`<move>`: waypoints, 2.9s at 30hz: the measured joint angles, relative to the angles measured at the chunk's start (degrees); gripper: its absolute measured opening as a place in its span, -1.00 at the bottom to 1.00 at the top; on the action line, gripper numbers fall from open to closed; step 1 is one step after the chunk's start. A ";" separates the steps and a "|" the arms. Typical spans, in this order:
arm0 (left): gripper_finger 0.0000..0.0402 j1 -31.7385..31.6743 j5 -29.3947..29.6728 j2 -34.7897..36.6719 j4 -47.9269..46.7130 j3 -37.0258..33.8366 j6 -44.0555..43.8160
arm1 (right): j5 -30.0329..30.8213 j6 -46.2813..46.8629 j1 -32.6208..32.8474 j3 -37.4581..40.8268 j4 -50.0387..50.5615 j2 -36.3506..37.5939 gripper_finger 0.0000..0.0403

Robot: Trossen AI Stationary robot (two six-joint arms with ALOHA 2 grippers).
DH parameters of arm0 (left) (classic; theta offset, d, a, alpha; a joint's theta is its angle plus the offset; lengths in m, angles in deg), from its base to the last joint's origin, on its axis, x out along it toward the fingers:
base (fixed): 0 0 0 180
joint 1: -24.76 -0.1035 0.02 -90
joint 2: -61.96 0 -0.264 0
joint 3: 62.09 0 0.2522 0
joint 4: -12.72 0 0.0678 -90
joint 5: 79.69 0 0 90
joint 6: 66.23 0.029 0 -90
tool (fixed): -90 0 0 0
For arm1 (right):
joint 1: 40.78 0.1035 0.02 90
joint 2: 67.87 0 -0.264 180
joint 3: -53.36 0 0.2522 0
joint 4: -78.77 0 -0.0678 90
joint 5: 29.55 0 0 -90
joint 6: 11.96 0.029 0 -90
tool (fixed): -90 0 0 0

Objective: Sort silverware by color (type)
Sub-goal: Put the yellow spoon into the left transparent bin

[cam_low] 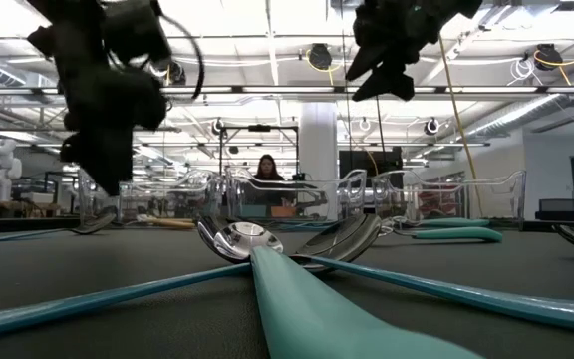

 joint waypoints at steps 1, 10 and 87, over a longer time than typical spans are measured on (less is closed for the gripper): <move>0.02 1.57 -4.02 0.00 2.19 0.00 1.75 | 0.20 0.16 0.48 0.00 0.19 0.18 -0.03; 0.02 19.05 -7.27 -0.01 -1.11 0.04 -10.79 | 7.01 0.30 3.60 0.04 3.79 0.69 -0.03; 0.02 34.41 30.68 -0.04 16.93 0.00 -44.63 | 27.68 26.04 36.89 21.35 -0.42 1.77 -0.28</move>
